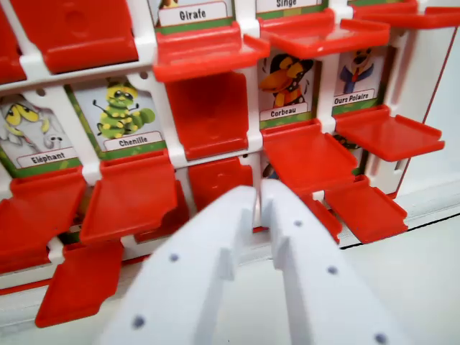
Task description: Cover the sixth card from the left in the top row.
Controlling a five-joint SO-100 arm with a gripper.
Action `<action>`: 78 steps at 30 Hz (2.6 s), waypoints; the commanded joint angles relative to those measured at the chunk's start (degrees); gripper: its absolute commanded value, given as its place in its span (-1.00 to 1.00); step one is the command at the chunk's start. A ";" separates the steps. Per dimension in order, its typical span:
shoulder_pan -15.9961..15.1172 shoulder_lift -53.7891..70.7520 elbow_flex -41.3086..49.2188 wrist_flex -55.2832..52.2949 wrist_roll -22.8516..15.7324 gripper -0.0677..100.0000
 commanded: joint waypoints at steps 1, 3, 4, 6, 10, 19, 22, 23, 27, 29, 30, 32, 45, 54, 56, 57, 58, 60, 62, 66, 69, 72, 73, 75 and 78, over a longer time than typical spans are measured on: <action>-0.88 -0.88 -9.58 -1.41 0.35 -1.00; -1.05 -2.72 -11.07 -1.76 0.44 -1.00; -1.23 -3.60 -11.69 -1.93 0.44 -1.00; -1.49 -5.19 -13.18 -1.93 0.53 -1.00; -1.85 -7.82 -15.82 -2.02 0.53 -1.00; -2.72 -11.87 -23.38 -2.02 0.53 -1.00; -2.81 -12.66 -25.66 -2.02 0.53 -1.00; -2.81 -13.01 -26.37 -2.02 0.53 -1.00; -2.64 -14.41 -29.09 -2.20 0.35 -1.00; -2.55 -15.47 -30.41 -2.29 0.18 -1.00; -2.46 -16.00 -31.03 -2.29 0.18 -1.00; -2.37 -17.05 -32.52 -2.37 0.00 -1.00; -2.99 -19.16 -39.64 0.09 1.32 -1.00; -4.31 -10.02 -41.31 9.40 4.13 -1.00; -4.75 -7.38 -42.45 13.45 4.39 -1.00; -5.01 -6.06 -43.15 16.17 4.75 -1.00; -5.36 -4.66 -43.86 18.72 5.01 -1.00; -5.98 -1.41 -44.56 22.32 5.27 -1.00; -6.59 1.85 -44.74 24.87 5.45 -1.00; -8.00 8.44 -42.28 27.86 4.92 -1.00; -8.44 11.60 -42.19 31.03 5.62 -1.00; -10.11 15.82 -41.31 34.98 6.06 -1.00; -11.16 17.75 -40.87 36.91 6.33 -1.00; -13.54 20.30 -41.92 43.33 8.00 -1.00; -16.08 23.47 -43.42 50.19 10.02 -1.00</action>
